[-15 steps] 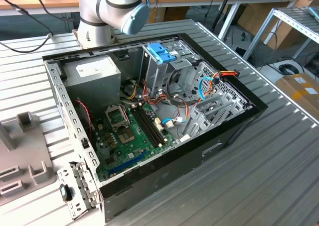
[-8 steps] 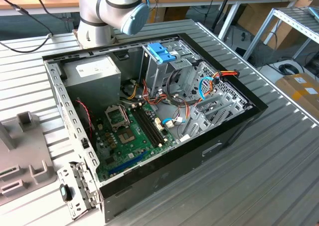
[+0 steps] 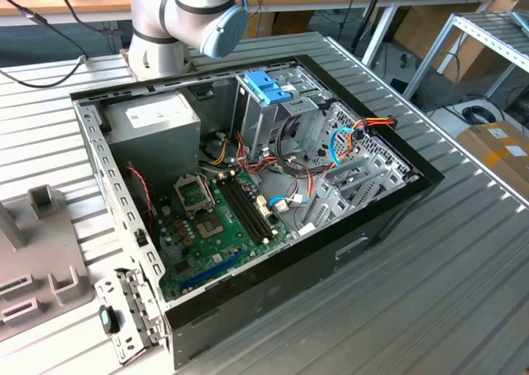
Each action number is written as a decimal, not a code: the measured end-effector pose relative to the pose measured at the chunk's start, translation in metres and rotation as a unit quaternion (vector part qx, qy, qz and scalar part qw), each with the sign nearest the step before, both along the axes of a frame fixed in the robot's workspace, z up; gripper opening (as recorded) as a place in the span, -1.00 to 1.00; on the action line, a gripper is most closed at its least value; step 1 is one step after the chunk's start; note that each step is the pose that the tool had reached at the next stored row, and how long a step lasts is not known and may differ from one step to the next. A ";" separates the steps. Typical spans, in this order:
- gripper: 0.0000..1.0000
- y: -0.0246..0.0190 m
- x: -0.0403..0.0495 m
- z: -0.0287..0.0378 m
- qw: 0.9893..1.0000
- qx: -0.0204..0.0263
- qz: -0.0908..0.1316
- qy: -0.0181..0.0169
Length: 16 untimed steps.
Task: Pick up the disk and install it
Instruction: 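Pick up the disk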
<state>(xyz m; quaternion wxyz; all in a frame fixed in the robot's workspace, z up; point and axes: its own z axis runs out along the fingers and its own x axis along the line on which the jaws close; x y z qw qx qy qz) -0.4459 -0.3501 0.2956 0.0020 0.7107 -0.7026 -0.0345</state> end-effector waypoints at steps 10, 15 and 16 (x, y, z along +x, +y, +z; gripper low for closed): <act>-0.26 0.0000 0.0000 -0.0007 1.000 0.000 0.000 0.000; -0.26 0.0000 0.0000 -0.0009 1.000 0.000 0.000 0.000; -0.26 0.0000 0.0000 -0.0009 1.000 0.000 0.000 0.000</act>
